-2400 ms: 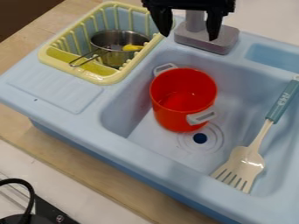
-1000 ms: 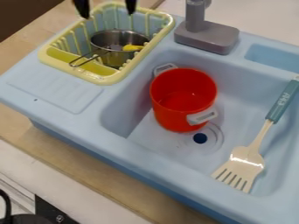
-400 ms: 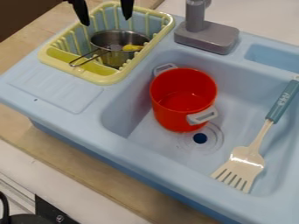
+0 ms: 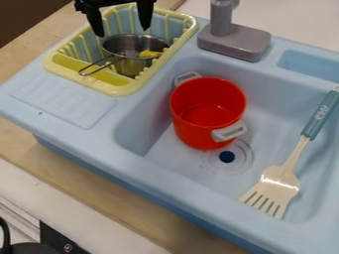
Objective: Move the silver pot on top of the red pot in the sink
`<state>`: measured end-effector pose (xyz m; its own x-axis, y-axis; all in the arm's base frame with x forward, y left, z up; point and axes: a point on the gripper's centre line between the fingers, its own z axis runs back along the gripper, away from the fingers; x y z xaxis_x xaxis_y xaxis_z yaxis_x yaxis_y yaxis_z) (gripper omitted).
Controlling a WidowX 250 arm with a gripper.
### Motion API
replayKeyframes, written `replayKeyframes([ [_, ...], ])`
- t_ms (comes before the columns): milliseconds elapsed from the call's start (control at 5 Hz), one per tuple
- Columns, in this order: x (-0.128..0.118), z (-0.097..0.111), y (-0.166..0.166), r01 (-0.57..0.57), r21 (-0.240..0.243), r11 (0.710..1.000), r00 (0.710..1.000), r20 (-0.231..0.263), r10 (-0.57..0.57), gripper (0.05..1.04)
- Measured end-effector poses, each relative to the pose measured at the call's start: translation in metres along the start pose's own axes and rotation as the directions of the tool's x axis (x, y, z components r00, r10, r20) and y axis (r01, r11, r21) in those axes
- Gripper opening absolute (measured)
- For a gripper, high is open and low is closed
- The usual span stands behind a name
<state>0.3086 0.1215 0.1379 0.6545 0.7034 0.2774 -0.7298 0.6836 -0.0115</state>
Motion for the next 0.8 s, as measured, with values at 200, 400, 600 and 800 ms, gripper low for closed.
replayKeyframes([
  [200, -0.002, -0.008, 0.008, -0.011, 0.013, 1.0, 1.0, -0.02, 0.011, 0.997],
  [400, -0.003, -0.018, 0.012, -0.027, 0.015, 1.0, 0.998, -0.047, 0.027, 0.997],
  [600, -0.004, -0.029, 0.012, -0.034, 0.028, 0.999, 0.998, -0.06, 0.035, 0.997],
  [800, -0.005, -0.031, 0.008, -0.042, 0.013, 0.999, 0.998, -0.049, 0.042, 0.997],
])
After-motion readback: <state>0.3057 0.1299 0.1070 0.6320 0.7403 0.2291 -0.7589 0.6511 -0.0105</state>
